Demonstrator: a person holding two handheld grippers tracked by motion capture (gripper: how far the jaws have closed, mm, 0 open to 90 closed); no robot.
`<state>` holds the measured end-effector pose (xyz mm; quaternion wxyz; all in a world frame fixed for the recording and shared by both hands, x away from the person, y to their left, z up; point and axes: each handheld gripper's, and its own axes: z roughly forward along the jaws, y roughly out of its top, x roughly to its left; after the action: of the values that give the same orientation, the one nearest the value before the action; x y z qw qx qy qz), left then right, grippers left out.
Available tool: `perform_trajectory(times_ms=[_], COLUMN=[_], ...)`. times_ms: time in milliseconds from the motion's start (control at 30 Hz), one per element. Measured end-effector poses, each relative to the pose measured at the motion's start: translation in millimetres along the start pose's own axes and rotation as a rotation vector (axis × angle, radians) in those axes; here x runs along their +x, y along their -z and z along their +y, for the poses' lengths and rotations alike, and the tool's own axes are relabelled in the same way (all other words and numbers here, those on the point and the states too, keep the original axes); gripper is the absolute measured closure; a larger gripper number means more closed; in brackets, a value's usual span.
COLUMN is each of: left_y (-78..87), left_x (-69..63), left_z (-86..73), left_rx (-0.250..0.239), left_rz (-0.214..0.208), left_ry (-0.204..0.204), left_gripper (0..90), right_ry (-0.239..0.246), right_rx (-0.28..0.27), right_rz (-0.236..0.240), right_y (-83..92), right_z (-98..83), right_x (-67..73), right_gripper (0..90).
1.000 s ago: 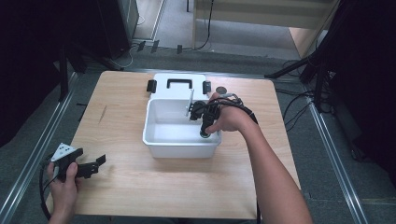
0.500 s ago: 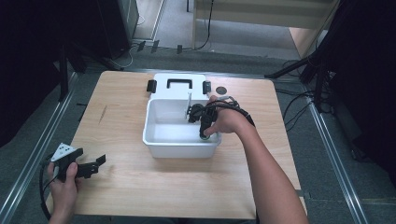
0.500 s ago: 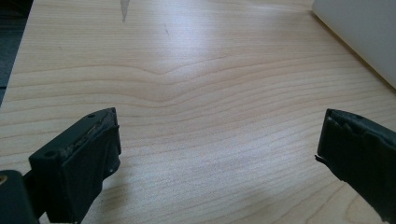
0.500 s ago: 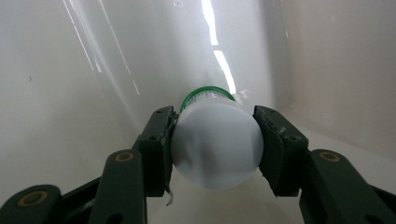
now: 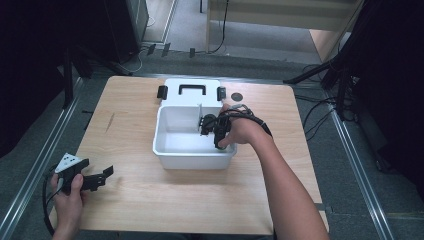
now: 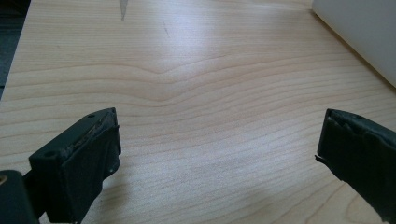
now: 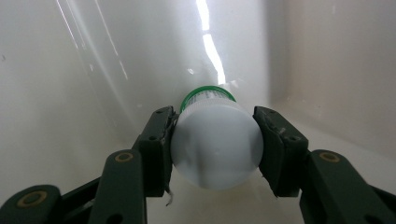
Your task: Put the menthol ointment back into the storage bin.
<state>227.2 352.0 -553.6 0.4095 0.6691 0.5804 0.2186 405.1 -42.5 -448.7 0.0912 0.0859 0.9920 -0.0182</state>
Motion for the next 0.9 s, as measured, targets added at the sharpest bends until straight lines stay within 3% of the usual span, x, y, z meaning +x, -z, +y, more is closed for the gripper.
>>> perform_trajectory(times_ms=[233, 333, 767, 900], left_y=[-0.2, -0.3, -0.3, -0.3], left_x=[-0.1, -0.2, 0.1, 0.0], left_z=[0.0, 0.0, 0.0, 0.0], left_rx=[-0.001, -0.001, -0.001, -0.001], left_rz=[0.000, 0.001, -0.001, -0.001], left_ry=[-0.001, -0.001, 0.000, 0.000], left_gripper=[0.0, 0.0, 0.0, 0.0], right_ry=[0.025, 0.034, 0.032, 0.002], right_rx=[0.005, 0.005, -0.007, -0.032], right_rz=[-0.014, -0.013, 0.003, 0.014], right_y=[-0.9, -0.2, 2.5, 10.3], right_z=[-0.4, -0.6, -1.9, -3.6], right_x=[2.4, 2.0, 3.6, 2.1], right_gripper=[50.1, 54.0, 54.0, 52.4])
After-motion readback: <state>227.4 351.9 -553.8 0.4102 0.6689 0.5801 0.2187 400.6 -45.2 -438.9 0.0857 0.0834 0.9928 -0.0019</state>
